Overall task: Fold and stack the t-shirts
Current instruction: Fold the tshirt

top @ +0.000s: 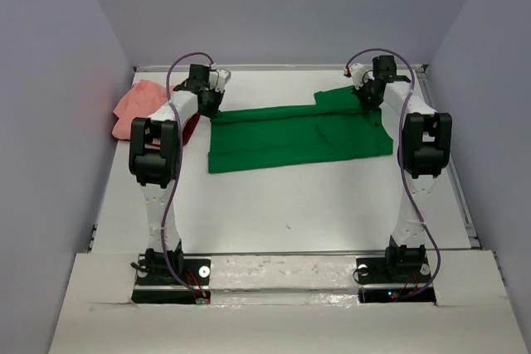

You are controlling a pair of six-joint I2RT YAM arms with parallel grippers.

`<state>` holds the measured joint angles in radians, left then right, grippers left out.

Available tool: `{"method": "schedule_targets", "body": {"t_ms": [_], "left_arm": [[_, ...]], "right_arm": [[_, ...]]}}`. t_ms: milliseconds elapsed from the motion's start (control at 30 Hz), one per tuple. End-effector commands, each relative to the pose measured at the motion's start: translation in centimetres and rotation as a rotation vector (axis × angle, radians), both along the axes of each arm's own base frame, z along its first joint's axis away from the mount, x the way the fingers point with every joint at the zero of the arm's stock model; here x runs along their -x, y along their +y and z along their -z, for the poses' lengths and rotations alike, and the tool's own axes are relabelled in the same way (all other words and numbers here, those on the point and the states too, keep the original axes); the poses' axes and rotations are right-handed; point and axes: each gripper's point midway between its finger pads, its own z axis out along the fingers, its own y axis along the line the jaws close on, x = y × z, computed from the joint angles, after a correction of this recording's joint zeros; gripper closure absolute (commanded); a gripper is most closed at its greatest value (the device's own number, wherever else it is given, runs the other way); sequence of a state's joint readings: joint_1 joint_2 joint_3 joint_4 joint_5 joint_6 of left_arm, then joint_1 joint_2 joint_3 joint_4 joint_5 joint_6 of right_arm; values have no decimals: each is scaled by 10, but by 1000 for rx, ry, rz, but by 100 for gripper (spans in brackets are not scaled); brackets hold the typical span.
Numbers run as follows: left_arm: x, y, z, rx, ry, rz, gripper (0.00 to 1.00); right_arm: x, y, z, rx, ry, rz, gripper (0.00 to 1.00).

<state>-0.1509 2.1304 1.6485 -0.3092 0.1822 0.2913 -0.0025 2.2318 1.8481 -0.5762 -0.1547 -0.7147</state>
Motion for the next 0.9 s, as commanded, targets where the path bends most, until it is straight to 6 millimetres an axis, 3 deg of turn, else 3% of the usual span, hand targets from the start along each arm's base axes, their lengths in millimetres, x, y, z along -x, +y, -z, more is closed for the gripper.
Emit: {"method": "schedule_targets", "body": {"t_ms": [0,300,700,800,867], "left_arm": [[3,2,-6,-99,-14,5,100],[17,1,11,-235,32,5,100],[30,4,5,-369,1,-6,100],[35,9,7,-403,3,-15,91],[38,13,7,-415,-2,-22,77]], "right_arm": [[7,-2,-12,6,-1,-1,100],[22,2,3,-15,70,-9,100],[45,16,16,-66,165,-25,100],[50,17,18,-74,189,-23,100],[53,17,20,-73,205,-24,98]]}}
